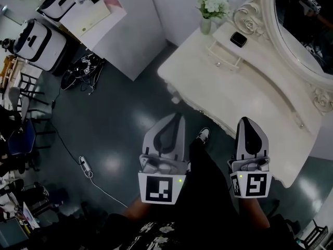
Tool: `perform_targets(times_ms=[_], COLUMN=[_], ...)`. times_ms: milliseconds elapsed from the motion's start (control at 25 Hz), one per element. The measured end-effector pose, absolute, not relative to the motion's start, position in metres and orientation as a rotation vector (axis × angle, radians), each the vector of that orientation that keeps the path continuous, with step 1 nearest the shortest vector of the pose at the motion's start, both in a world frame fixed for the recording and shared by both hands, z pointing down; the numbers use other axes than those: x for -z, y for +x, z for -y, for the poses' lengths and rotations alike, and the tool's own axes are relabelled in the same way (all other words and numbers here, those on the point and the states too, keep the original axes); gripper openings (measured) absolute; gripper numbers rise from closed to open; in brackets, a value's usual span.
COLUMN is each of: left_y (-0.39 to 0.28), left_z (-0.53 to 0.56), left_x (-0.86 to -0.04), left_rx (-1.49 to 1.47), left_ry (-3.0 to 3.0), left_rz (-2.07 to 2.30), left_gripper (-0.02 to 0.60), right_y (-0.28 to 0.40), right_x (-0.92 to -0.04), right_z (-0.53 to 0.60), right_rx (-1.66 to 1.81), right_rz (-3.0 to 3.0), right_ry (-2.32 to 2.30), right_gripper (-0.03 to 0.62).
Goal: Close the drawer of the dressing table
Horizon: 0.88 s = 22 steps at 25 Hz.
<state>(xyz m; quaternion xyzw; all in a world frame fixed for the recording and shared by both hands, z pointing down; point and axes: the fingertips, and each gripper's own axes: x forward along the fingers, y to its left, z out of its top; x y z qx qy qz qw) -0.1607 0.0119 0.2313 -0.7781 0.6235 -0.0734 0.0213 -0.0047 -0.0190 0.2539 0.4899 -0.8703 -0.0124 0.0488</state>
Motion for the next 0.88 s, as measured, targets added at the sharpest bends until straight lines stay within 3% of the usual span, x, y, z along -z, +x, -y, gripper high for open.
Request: perform_targets(times_ms=[880], left_y=[-0.108], left_z=[0.146], left_x=[-0.238], left_rx=[0.241], left_ry=[-2.604], left_rz=[-1.706], left_gripper=[0.005], right_y=[0.051], right_x=[-0.262], right_z=[0.157], right_rx=[0.003], right_rz=[2.542], right_ry=[1.646], right_gripper=[-0.002])
